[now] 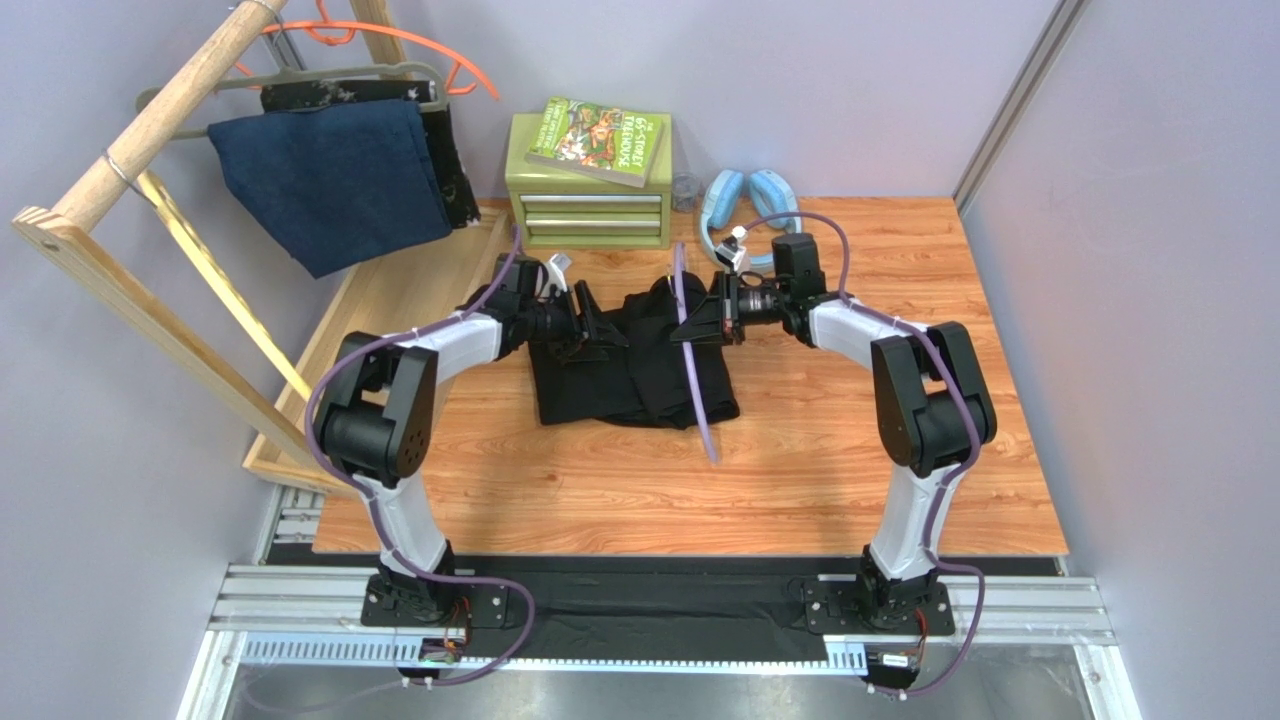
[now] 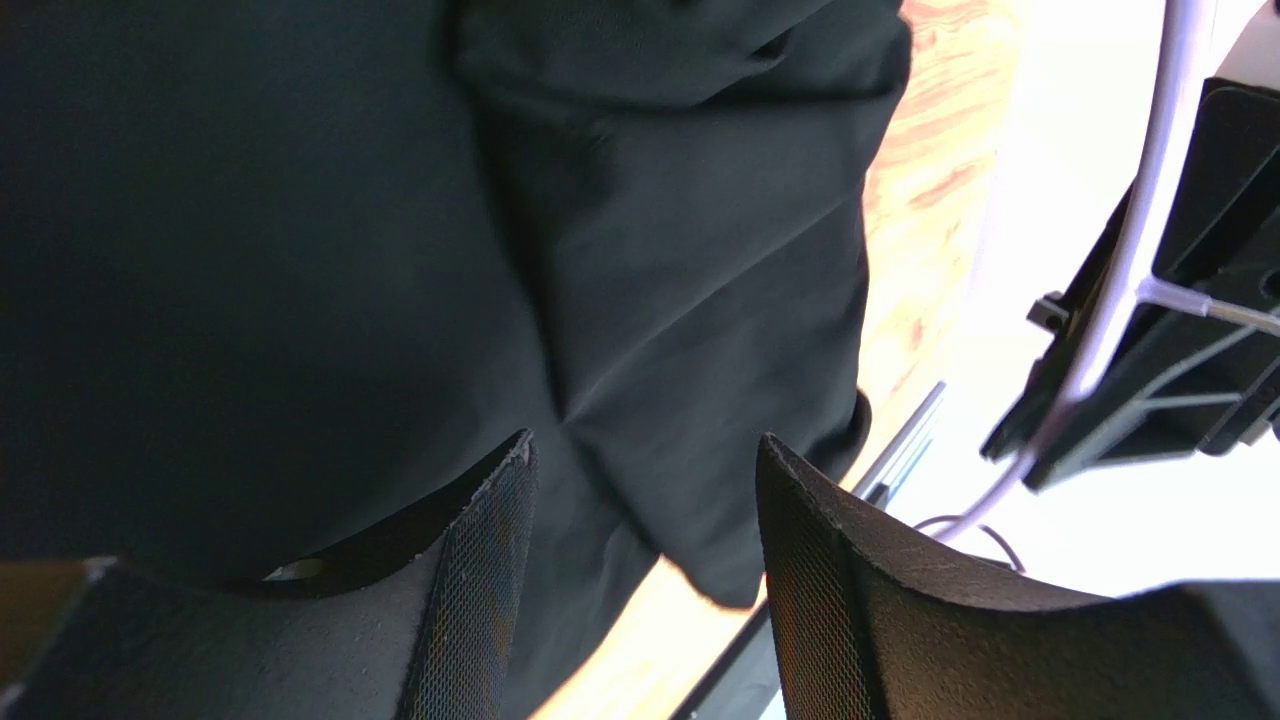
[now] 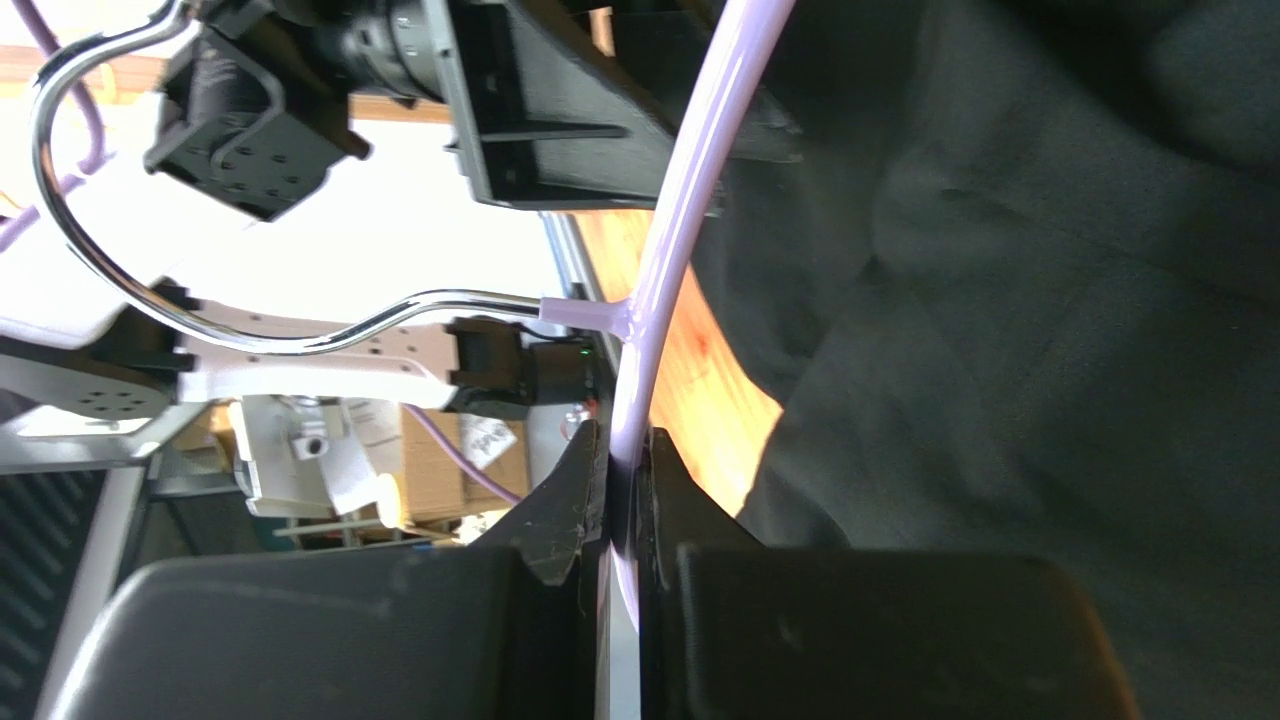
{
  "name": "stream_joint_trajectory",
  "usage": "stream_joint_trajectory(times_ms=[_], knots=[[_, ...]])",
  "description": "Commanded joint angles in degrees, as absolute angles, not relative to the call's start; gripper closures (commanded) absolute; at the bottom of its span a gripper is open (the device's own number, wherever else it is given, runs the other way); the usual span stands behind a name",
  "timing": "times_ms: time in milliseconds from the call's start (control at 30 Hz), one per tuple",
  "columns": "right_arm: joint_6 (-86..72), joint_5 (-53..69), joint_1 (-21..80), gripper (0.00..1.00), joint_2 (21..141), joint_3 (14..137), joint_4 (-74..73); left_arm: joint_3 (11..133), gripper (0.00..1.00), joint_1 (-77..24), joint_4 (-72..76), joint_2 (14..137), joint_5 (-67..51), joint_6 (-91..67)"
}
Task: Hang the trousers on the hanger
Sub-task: Place trousers on hanger
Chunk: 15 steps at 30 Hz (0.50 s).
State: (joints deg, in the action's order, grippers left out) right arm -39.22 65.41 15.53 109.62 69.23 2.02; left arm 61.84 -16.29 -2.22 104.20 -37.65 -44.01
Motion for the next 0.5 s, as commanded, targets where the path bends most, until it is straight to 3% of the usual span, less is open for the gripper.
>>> stream_joint_trajectory(times_ms=[0,467], knots=[[-44.91,68.73,15.38,1.00,109.95,69.26,11.34,66.09,0.38,-17.49,2.37,106.34,-39.20,-42.01],[-46.50,68.47,15.38,1.00,113.82,69.35,13.18,67.32,0.31,-19.60,4.38,113.29,-35.59,-43.59]])
